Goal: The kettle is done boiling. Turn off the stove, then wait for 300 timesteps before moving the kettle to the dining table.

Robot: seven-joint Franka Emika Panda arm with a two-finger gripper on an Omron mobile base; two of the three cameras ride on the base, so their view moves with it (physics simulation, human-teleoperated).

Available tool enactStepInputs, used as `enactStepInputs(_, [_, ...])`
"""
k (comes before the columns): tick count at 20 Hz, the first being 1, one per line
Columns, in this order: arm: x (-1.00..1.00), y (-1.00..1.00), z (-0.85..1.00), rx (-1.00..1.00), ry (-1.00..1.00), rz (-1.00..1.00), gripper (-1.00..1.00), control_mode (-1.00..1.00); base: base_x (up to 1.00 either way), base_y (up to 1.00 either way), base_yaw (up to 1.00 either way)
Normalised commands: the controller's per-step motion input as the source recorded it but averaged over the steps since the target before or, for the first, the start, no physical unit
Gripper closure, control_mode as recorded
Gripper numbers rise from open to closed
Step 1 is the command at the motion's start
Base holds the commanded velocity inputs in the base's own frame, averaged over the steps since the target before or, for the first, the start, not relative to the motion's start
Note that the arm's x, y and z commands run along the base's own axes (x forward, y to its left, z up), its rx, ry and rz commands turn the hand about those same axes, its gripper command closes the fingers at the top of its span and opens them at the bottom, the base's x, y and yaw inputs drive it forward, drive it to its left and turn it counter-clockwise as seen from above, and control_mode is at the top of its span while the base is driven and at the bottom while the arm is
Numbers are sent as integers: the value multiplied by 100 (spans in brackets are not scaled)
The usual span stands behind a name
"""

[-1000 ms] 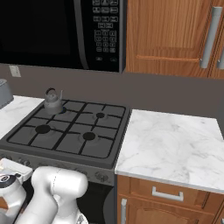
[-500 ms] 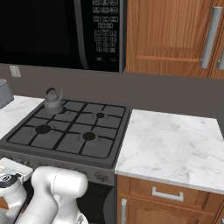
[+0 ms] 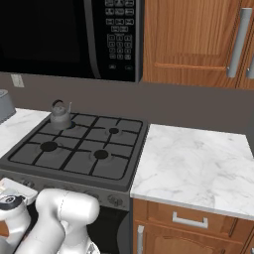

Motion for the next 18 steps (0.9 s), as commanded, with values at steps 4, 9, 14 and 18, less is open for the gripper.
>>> enactStepInputs(4, [0, 0, -8, 6, 5, 0, -100, -100, 0, 0, 0])
enactStepInputs(9, [-18, 0, 0, 0, -2, 0, -100, -100, 0, 0, 0])
enactStepInputs(14, [-53, 0, 0, 0, -12, -2, -100, -100, 0, 0, 0])
enactStepInputs(18, [-59, 1, 0, 0, -13, -2, -100, -100, 0, 0, 0])
